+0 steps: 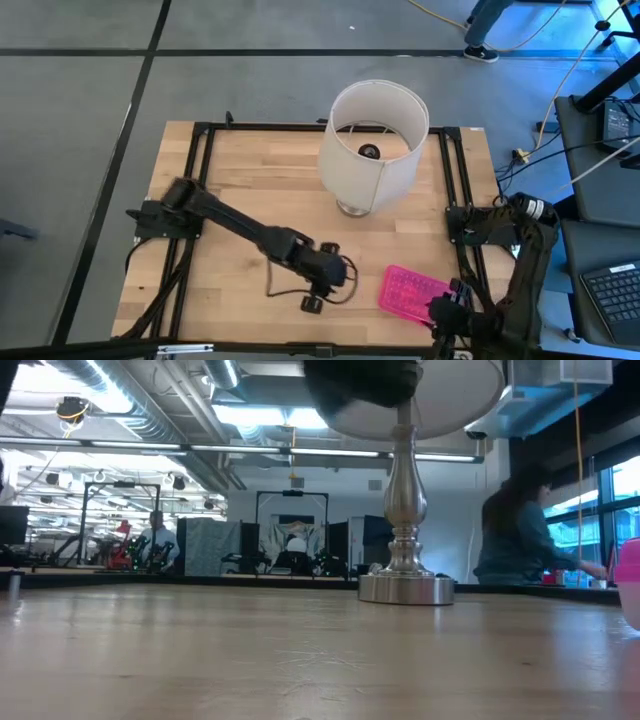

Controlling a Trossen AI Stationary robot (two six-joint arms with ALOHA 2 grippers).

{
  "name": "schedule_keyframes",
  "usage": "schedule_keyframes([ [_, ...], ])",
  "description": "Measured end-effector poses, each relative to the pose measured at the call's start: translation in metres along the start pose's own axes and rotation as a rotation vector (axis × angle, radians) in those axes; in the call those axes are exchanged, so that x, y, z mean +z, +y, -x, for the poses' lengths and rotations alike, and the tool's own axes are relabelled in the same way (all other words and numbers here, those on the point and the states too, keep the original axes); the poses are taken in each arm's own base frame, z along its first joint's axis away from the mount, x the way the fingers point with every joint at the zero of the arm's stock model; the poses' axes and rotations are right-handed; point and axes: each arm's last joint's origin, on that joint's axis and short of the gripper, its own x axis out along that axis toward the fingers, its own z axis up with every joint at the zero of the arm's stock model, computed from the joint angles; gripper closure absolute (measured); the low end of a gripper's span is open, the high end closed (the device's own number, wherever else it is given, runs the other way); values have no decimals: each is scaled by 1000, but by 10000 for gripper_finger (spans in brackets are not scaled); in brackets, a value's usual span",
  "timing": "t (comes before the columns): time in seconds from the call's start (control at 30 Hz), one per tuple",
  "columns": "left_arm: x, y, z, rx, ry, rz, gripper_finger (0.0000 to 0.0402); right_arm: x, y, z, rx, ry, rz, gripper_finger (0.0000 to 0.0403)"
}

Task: Pick & place school supplies into a supply box
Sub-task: Return to Home Position

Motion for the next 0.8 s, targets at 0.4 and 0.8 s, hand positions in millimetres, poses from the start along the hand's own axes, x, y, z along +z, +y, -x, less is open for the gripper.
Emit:
schedule_keyframes([
  [0.4,-66,8,82,38,-420,109,304,-4,-1,-5,331,-131,-54,208],
  [0.8,-119,1,148,166,-640,132,304,11,-66,-39,737,-395,92,208],
])
